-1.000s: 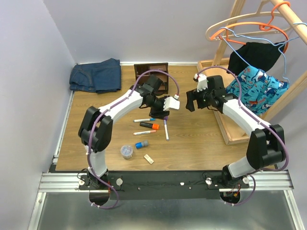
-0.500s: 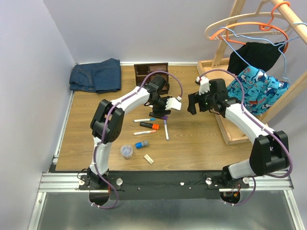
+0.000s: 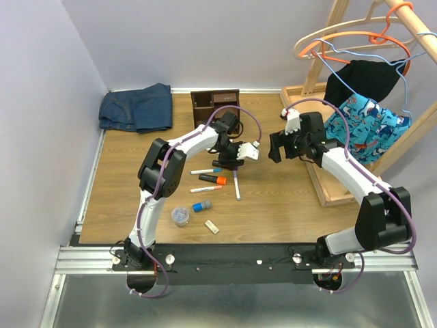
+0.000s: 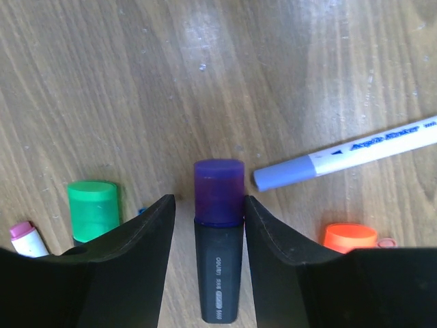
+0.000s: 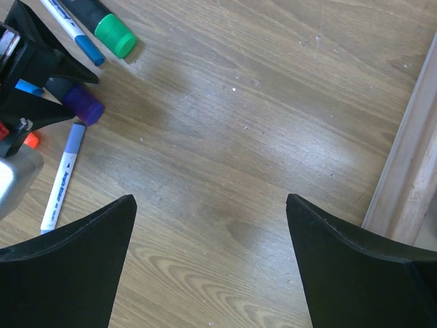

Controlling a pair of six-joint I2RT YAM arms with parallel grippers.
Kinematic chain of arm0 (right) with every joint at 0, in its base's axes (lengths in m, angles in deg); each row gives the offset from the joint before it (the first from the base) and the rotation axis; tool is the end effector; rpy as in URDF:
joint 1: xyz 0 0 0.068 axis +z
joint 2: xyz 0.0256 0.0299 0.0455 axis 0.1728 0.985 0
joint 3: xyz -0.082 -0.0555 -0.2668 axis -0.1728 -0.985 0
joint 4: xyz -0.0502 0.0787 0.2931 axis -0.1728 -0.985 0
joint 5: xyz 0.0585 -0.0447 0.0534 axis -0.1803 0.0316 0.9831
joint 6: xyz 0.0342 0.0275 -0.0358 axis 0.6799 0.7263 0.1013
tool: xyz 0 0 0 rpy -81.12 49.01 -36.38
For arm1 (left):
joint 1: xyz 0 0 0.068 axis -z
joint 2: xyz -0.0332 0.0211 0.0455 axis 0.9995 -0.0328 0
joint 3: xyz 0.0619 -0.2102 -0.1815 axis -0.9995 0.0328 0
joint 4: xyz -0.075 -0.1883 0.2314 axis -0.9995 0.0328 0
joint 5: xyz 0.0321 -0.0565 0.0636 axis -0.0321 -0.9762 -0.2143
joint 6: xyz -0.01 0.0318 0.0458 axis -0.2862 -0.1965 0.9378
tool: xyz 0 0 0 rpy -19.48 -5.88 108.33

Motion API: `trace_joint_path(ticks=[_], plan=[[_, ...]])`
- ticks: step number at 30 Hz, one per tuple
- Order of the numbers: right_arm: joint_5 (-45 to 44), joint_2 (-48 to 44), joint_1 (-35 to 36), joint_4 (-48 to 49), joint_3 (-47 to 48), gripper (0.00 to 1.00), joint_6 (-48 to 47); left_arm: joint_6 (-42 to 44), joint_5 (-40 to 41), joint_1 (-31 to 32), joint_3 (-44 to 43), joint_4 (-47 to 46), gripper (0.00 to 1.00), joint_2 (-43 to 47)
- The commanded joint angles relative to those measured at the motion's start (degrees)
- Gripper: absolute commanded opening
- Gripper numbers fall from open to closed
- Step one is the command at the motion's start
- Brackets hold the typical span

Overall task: Sort the stationery into containers
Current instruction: Pick up the pen from the center of the board.

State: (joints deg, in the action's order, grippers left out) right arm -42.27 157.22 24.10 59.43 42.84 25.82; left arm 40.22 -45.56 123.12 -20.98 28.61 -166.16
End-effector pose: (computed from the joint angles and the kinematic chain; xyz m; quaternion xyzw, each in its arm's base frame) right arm 0.3425 0.0963 0.2449 -0.2071 0.8924 0.1404 0.3755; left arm 0.3999 -0.3037 0.1556 0.7379 0.6072 -0.2079 0.2088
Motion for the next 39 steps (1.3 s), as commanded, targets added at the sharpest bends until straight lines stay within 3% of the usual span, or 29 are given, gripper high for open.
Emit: trace_joint_path(ticks=[1, 17, 20, 27, 31, 33, 36, 37, 39], plan=[[-1.5, -1.2, -0.6, 0.8, -1.1, 0.98, 0.5, -1.1, 1.5, 0.3, -3.4, 1.5, 0.52, -1.9], [-1.5, -0.3, -1.3, 1.2, -0.9, 0.98, 0.6, -4.3, 4.4, 1.0, -7.6, 6.5, 0.45, -4.8], [-1.6, -0.1, -1.4, 1.1, -0.7, 0.98, 0.6, -4.7, 4.4, 0.9, -7.3, 7.7, 0.39, -4.5], [-2.4, 0.1, -1.7, 1.0, 0.1, 0.98, -0.1, -11.2, -3.9, -1.6, -9.0, 6.2, 0.33, 6.3], [-2.4, 1.0, -1.8, 1.1, 0.7, 0.98, -0.4, -15.5, -6.9, -2.7, -17.4, 5.3, 0.33, 10.3], [-2.4, 1.9, -1.8, 1.1, 1.4, 0.98, -0.5, -18.9, -7.3, -3.9, -18.5, 1.7, 0.33, 12.2], [-2.2, 2.9, -1.8, 1.3, 2.9, 0.97, -0.6, -31.9, -5.8, -8.4, -15.4, -13.8, 0.32, 15.0], [-2.2, 3.9, -1.8, 1.3, 3.5, 0.97, -0.6, -35.6, -5.0, -9.8, -12.1, -24.5, 0.32, 15.5], [-2.3, 4.7, -1.8, 1.3, 5.1, 0.97, -0.6, -45.1, -2.9, -13.4, -10.6, -33.2, 0.31, 15.0]])
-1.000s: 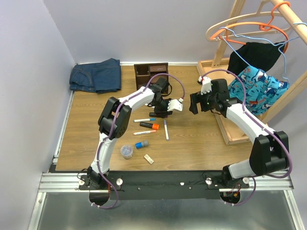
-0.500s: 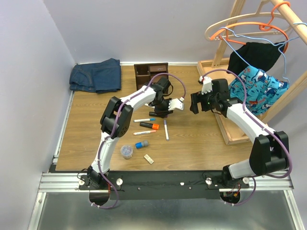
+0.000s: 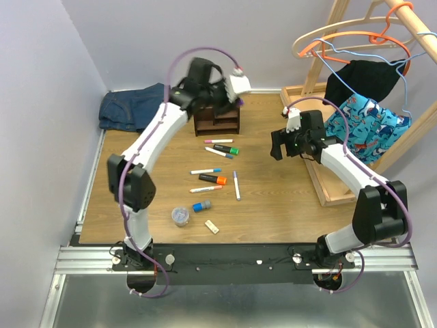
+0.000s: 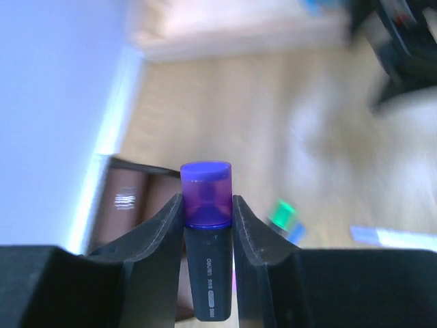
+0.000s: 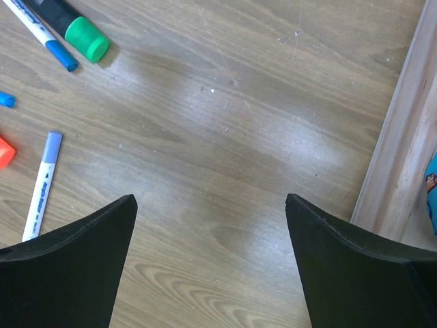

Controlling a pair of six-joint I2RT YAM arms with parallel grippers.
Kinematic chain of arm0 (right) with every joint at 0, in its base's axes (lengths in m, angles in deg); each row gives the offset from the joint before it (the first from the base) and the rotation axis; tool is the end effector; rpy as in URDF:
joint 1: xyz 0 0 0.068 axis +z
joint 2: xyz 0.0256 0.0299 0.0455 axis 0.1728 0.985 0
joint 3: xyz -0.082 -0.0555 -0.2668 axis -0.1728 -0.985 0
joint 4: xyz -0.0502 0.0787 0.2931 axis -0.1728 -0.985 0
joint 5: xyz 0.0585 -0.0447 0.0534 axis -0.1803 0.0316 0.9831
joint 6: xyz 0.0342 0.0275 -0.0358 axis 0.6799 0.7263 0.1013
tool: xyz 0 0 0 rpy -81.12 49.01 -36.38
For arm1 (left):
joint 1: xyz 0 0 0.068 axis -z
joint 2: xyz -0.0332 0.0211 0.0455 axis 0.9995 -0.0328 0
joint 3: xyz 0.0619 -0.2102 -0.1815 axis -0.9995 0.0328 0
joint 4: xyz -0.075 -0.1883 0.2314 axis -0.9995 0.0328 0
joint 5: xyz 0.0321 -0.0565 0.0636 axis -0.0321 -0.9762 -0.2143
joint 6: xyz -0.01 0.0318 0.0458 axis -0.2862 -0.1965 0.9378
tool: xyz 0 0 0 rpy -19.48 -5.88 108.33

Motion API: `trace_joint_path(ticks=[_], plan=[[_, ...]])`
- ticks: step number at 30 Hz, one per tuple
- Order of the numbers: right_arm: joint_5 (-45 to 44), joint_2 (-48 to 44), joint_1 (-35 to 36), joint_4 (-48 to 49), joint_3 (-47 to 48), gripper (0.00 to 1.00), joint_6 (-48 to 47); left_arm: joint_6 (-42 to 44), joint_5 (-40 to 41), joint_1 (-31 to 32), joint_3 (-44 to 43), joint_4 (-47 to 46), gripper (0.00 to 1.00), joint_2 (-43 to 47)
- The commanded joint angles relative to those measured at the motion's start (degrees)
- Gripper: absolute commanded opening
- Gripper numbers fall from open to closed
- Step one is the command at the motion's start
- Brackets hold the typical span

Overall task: Sort the stationery into containers
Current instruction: Pick up the pen from the center of the board, then place the pen in the storage box.

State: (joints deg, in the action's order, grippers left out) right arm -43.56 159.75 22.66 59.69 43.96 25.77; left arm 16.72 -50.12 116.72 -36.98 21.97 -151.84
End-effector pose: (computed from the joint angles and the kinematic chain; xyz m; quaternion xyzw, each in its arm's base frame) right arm 0.3538 0.0888 0.2373 -0.1917 0.9007 0.1251 0.3692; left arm 0.4249 -0.2568 0.3869 0.5764 0.6344 -0.2217 0.4648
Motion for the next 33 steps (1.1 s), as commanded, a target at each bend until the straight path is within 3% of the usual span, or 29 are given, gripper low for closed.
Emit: trace_joint_path(ticks=[1, 5, 18, 22, 29, 33], plan=[[-1.0, 3.0, -0.3, 1.1, 4.4, 0.97, -0.5, -23.6, 2.9, -7.8, 5.3, -31.9, 0.31, -0.2], [-1.2, 4.5, -0.3, 1.0, 6.4, 0.97, -0.6, -29.9, 9.2, -11.3, 2.5, -39.4, 0.3, -4.7], [-2.9, 5.4, -0.3, -0.2, 7.0, 0.96, -1.8, -34.8, 10.2, -14.5, 1.1, -49.2, 0.28, -16.3], [-3.3, 6.0, -0.3, -0.6, 7.0, 0.96, -2.3, -34.9, 10.1, -14.9, 1.2, -49.7, 0.28, -17.4], [-3.8, 7.2, -0.3, 0.2, 7.2, 0.96, -2.6, -35.7, 7.7, -16.4, 9.1, -52.4, 0.28, -14.8], [-3.6, 8.3, -0.3, 0.4, 7.8, 0.96, -2.7, -35.6, 6.0, -16.7, 10.8, -53.0, 0.37, -14.2]])
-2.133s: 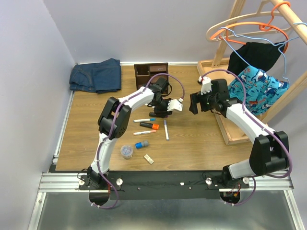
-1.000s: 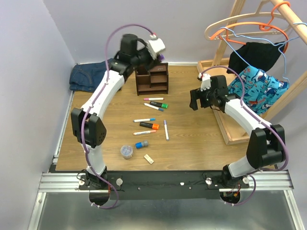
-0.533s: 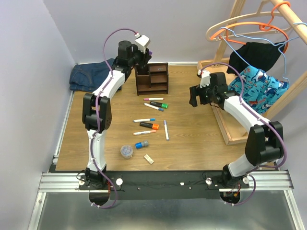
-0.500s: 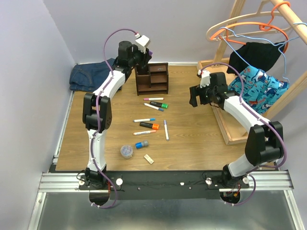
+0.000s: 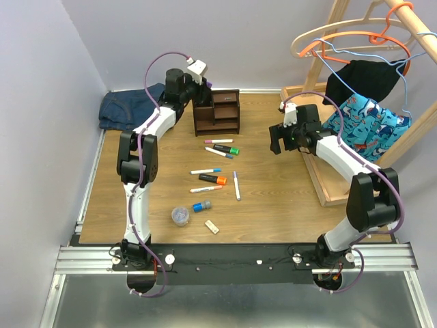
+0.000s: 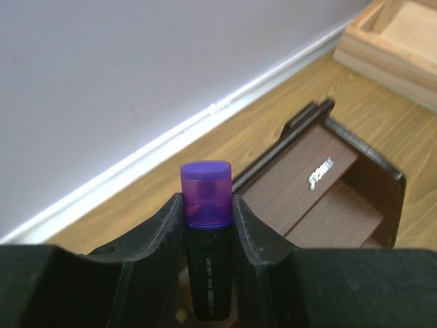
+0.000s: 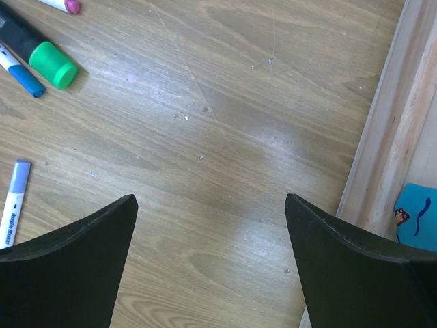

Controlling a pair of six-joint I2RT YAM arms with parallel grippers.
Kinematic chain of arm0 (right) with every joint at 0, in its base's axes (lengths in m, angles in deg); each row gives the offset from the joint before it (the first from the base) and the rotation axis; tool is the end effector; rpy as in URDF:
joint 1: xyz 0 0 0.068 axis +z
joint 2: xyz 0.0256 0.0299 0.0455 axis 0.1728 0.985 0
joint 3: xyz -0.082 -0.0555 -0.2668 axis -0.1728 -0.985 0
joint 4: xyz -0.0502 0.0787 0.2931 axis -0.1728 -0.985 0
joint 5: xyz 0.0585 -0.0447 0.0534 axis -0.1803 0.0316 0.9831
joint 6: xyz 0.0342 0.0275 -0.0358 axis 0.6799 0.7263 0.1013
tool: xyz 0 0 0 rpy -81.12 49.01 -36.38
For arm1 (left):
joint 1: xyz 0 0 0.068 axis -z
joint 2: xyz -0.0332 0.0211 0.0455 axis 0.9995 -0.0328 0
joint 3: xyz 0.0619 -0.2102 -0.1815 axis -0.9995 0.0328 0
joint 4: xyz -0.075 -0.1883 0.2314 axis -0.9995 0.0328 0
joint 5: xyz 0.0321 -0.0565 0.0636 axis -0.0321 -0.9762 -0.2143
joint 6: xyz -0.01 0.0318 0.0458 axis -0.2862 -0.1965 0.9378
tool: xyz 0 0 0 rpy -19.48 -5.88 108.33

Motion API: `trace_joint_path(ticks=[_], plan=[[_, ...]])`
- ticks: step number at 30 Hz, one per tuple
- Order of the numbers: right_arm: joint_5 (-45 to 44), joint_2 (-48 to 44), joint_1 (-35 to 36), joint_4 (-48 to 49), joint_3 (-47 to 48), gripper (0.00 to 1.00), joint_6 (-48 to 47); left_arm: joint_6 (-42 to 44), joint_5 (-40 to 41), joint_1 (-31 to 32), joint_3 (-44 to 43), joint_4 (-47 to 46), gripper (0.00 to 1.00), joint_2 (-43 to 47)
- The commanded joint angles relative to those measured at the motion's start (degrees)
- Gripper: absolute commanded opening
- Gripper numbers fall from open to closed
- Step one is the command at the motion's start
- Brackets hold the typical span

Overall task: Sort the stationery into containers
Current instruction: Place the pen in the storage box, then pick up the pen from the center of the board.

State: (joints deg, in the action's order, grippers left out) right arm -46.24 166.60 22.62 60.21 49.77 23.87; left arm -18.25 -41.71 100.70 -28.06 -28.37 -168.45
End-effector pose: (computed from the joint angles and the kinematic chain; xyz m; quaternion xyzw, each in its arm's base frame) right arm 0.3847 0.0936 0.2322 -0.1980 0.9029 0.0973 0.3688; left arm 0.5722 -0.1452 0.2578 0.2402 0.7196 -0.2219 0.6125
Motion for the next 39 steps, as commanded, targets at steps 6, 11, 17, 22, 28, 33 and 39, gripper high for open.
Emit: trace_joint_path(ticks=[6, 11, 17, 22, 28, 33, 39], plan=[[-0.8, 1.6, -0.3, 0.1, 2.6, 0.97, -1.1, 0.0, -3.3, -0.9, 1.3, -1.8, 0.47, 4.7], [-0.9, -0.3, -0.3, 1.3, 0.8, 0.97, -1.4, 1.6, -10.8, -0.9, 3.6, 0.1, 0.53, 11.2], [-0.3, -1.7, -0.3, 2.3, -2.2, 0.97, -1.7, 22.8, -24.6, 2.3, 1.0, 27.1, 0.55, 15.7], [0.5, -2.2, -0.3, 1.3, -2.3, 0.97, -2.9, 56.8, -21.0, 9.0, -7.0, 66.3, 0.56, 12.8], [0.8, -3.6, -0.3, 1.8, -3.0, 0.97, -2.5, 66.8, -14.3, 13.8, -7.3, 71.0, 0.56, 8.8], [1.4, -5.1, -0.2, 1.7, -4.4, 0.97, -1.3, 66.5, -9.3, 16.2, -10.3, 72.0, 0.56, 4.2], [2.2, -7.0, -0.3, 1.9, -6.0, 0.97, -0.6, 67.7, -5.5, 17.8, -15.3, 74.8, 0.56, -2.0]])
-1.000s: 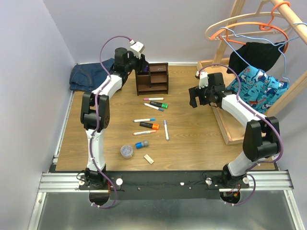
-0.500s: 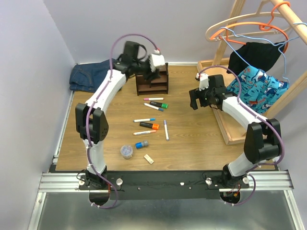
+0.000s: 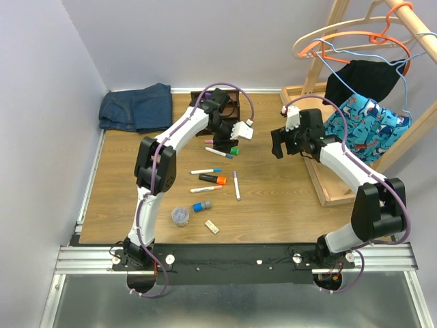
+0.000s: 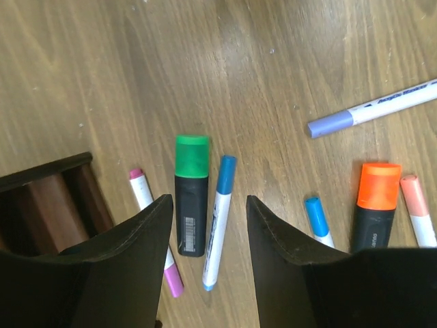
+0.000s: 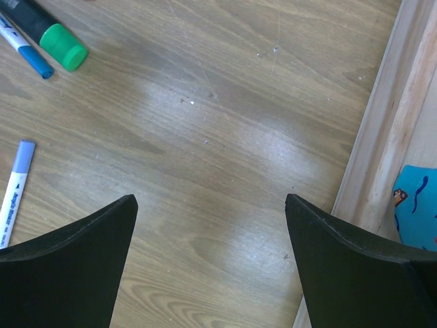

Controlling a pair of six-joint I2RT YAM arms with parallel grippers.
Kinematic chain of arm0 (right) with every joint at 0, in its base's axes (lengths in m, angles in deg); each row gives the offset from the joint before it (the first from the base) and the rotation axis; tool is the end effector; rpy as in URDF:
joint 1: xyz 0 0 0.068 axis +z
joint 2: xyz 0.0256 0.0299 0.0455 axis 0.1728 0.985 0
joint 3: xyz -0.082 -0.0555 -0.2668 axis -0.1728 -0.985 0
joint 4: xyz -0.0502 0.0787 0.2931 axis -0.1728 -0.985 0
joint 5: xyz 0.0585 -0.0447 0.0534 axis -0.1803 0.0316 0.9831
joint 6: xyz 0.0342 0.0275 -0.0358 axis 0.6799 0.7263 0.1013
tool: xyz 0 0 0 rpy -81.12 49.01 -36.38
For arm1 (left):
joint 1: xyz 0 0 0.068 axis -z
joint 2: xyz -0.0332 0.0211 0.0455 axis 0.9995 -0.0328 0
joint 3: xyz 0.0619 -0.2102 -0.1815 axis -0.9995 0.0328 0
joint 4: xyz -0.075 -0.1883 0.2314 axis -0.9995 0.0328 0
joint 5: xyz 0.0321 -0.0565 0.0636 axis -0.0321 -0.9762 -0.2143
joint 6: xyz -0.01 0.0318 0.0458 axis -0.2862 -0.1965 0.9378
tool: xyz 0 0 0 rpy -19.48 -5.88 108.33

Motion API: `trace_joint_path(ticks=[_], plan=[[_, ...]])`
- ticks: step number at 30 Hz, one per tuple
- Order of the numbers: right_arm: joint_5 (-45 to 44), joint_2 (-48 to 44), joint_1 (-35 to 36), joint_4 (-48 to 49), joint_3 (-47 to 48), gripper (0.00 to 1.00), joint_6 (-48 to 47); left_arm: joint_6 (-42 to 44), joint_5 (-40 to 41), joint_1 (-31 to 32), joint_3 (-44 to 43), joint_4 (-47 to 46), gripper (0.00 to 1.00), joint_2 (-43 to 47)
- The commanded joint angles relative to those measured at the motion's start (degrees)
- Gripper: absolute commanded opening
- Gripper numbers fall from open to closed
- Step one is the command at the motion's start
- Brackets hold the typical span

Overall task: Sort the stationery into containers
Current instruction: Pick up the pen from the center of the board.

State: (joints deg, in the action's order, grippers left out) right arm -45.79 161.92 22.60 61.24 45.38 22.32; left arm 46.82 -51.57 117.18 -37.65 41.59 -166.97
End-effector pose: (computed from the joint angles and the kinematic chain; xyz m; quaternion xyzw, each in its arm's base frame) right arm 0.3648 0.0893 0.2352 -0.2115 0.8951 0.0958 0.3805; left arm 0.4438 -0.2728 0.2392 0.7378 0.5790 -0.2225 0.2663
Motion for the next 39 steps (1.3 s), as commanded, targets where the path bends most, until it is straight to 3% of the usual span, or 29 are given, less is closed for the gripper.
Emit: trace_joint_path(ticks=[1, 21, 39], plan=[[1.7, -2.5, -0.3, 0.7, -1.8, 0.97, 1.0, 2.4, 4.7, 1.5, -6.7, 5.8, 0.56, -5.3], [2.1, -3.0, -0.3, 0.8, -2.9, 0.97, 2.0, -0.2, 8.9, 2.1, -18.4, 7.0, 0.54, -17.3], [1.9, -1.0, -0.9, 1.1, -2.3, 0.97, 2.2, 1.8, 11.2, 3.3, -19.6, 10.0, 0.47, -21.1]])
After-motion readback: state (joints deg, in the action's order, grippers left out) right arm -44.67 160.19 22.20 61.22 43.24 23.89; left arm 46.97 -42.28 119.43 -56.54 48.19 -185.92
